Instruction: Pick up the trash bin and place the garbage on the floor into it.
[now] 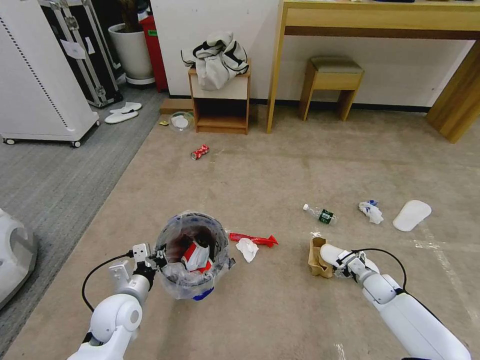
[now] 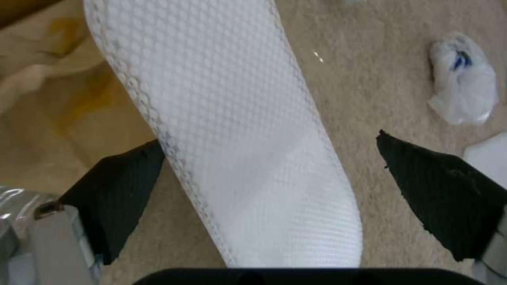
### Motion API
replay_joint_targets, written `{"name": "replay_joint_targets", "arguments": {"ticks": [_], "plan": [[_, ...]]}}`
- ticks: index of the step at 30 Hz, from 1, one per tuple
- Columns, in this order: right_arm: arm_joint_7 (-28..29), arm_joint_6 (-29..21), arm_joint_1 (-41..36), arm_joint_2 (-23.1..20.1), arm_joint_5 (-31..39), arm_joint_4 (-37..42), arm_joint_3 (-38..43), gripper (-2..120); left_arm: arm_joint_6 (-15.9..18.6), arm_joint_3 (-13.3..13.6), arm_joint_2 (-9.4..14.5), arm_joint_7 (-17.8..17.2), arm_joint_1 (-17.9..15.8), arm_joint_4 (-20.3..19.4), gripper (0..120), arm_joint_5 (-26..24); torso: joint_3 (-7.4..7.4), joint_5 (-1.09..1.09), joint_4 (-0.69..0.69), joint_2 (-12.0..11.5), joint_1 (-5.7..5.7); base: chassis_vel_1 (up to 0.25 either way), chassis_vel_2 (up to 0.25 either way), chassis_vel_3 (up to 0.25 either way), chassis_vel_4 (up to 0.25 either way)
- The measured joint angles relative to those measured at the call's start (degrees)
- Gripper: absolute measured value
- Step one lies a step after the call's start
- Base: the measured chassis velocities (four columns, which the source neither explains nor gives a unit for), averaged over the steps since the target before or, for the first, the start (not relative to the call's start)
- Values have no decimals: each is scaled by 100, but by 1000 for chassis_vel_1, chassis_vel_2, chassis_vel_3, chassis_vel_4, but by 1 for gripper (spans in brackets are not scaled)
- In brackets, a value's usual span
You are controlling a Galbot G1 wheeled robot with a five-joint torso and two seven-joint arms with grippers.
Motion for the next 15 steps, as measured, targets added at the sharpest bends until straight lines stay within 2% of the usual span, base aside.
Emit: {"name": "replay_joint_targets", "arguments": {"ticks": [15], "plan": [[57,-10,91,188,-22,-121,-173,100,-30,-22,-4,28,10,32,1,14,0,1,1,0,0,0,0,0,0]]}}
